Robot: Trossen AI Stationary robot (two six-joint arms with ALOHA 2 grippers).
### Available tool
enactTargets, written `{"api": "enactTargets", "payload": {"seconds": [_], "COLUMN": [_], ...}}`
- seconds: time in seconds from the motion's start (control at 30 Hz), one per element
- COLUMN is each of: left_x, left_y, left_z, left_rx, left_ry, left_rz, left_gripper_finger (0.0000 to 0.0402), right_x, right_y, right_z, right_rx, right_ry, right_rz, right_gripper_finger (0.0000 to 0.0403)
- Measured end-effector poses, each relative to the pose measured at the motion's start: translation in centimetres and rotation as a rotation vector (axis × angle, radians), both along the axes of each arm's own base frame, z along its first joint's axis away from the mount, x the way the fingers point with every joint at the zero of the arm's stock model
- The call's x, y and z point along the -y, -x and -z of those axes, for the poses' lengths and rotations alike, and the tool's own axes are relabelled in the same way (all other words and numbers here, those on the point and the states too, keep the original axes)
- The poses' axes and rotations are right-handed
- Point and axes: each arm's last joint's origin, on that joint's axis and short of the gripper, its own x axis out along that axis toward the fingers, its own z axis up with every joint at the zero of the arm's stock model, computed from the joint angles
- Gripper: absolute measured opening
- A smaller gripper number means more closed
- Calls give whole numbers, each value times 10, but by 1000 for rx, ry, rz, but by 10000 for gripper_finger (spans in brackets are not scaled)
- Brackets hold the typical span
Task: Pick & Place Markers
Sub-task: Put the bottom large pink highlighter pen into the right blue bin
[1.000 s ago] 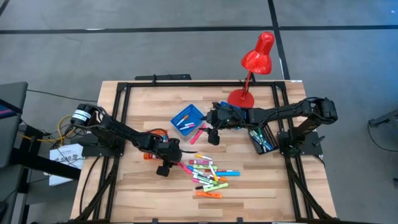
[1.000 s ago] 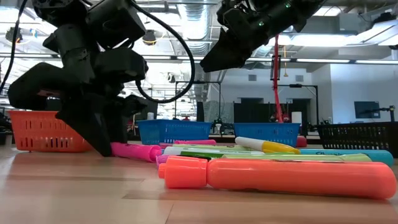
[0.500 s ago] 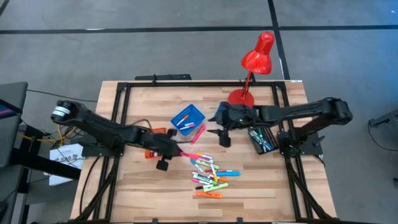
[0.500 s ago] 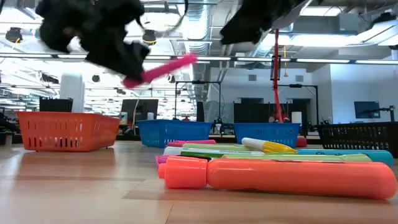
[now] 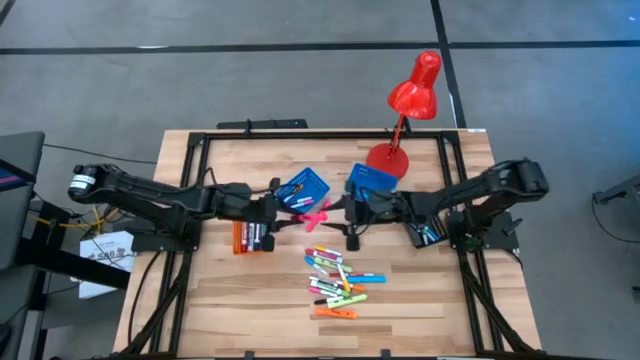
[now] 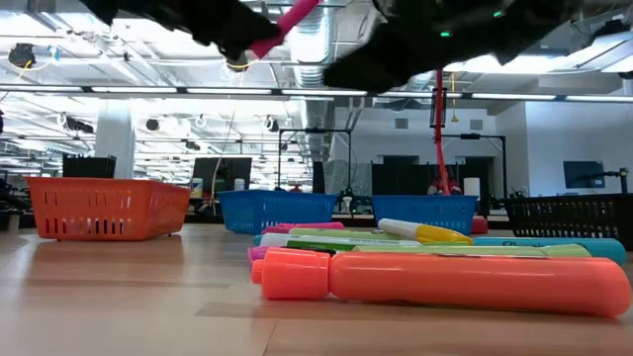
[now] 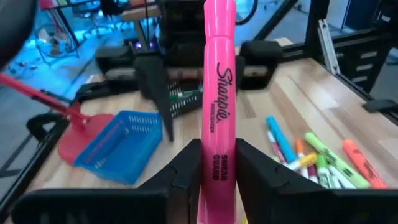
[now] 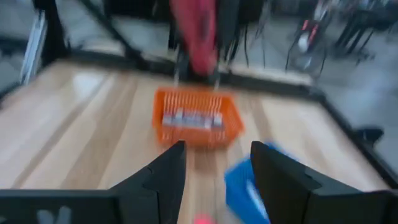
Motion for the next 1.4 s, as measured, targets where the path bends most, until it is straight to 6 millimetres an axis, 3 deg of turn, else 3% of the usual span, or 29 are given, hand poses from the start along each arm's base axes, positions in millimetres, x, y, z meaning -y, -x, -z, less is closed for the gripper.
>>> {"api": "enactTargets", "payload": {"seconds": [0.2,0.6,1.03,1.27,1.4], "left_x": [-3,-3,-6,-12,-15], "left_y": [-10,-17,-17,-18,-18], "left_z": [17,24,21,21,20], "left_rx": [-60,-58,-35,-31,-24], "left_ry": [-12,-12,-34,-50,-54], "left_rz": [-17,-18,-20,-33,-55], "left_gripper_finger": [79,81,87,88,109], "right_x": [-2,-10,-10,-8,-5], "right_y": [-15,-12,-12,-12,-5], "right_z": [6,-3,-5,-5,-7], "right_rx": [131,185,207,197,117], "right_ry": [-11,-36,-33,-53,-51], "right_rz": [-7,-34,-16,24,96], "right_gripper_finger": [158,151,57,78,70]}}
